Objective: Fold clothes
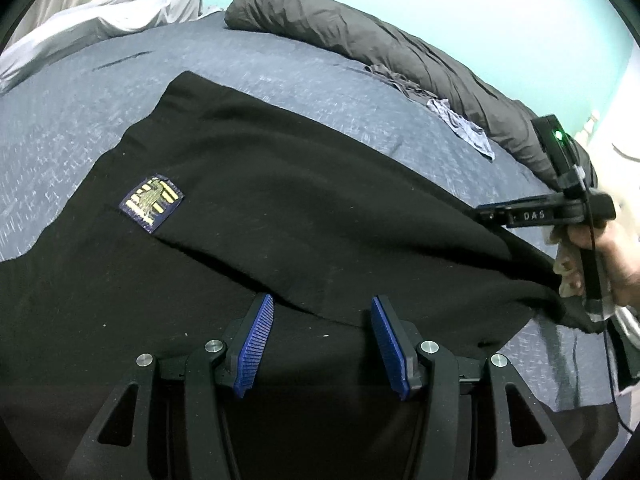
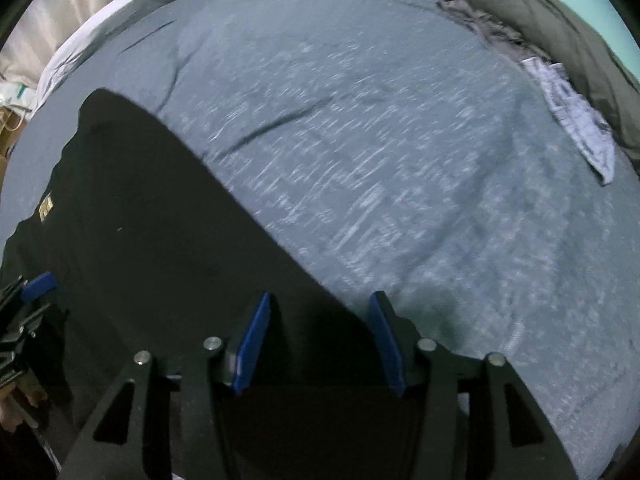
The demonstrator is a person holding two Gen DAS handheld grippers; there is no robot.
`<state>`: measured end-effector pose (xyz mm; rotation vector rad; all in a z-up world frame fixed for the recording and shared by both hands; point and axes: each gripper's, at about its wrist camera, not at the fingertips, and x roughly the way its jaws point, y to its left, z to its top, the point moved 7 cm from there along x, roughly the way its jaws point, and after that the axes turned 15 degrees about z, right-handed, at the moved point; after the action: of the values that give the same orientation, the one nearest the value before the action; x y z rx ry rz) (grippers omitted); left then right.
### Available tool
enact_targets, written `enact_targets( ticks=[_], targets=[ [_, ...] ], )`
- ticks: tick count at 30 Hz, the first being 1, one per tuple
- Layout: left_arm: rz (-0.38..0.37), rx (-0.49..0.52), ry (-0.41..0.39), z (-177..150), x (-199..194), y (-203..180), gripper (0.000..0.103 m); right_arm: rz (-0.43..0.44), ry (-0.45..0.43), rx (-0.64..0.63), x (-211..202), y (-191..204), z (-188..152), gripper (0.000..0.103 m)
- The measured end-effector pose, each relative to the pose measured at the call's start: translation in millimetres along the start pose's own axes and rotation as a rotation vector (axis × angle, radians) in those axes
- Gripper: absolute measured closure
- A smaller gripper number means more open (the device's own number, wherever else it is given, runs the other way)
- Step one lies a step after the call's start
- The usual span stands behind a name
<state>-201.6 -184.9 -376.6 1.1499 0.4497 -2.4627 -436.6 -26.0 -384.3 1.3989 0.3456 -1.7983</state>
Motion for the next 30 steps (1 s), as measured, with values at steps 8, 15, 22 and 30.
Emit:
enact_targets(
  ticks=[8,15,22,30],
  targets=[
    [-0.004,-0.004,-0.002,0,1,0,0.048,-0.055,-0.094,-0.034,-26,-2,20,0.1],
    [0.005,-0.002,-0.001,0,2,-2,0.048,-0.24,-0.117,-0.064,-31,-11,62,0.1],
    [0.004,-0.008,0.009,-1,3,0,0.048,-0.375,-0.114,0.073,-19,-47,66,0.101],
    [0.0,-0.012,0.011,-2,4,1,0.048,-0.2,-0.222,0.115,-91,-79,29,0.064]
  ],
)
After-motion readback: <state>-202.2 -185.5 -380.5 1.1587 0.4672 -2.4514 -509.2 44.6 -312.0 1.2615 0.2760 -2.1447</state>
